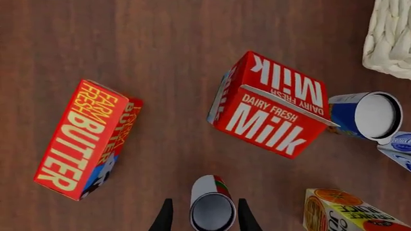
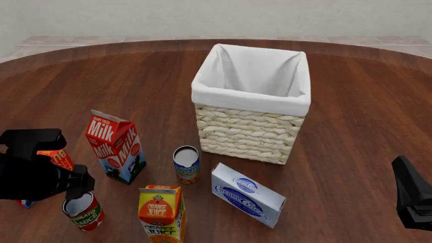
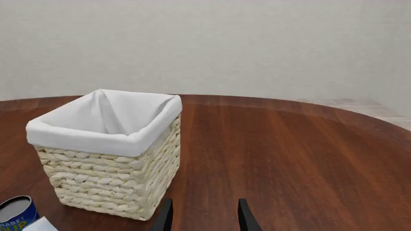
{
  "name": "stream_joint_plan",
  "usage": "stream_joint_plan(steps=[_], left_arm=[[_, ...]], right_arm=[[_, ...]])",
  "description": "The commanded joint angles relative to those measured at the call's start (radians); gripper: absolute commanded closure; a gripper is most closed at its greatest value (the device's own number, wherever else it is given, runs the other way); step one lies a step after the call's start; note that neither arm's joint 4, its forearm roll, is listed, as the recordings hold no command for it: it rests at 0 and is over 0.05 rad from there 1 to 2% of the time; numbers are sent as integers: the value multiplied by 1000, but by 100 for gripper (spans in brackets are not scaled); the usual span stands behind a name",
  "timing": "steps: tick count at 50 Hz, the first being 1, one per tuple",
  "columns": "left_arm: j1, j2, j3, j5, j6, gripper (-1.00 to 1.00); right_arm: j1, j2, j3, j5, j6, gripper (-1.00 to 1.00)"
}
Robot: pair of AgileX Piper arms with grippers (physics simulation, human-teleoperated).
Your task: Pick up the tomato sauce, and put it in the basket.
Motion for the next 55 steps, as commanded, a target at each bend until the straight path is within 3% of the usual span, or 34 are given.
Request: stream_joint_plan(steps=[1,55], left_arm=[[-7,24,14,-23,-6,-100],[-35,122,59,-118,-39,-100]], right_arm=[[-4,1,0,0,-2,-100],[-4,1,0,0,-2,-100]])
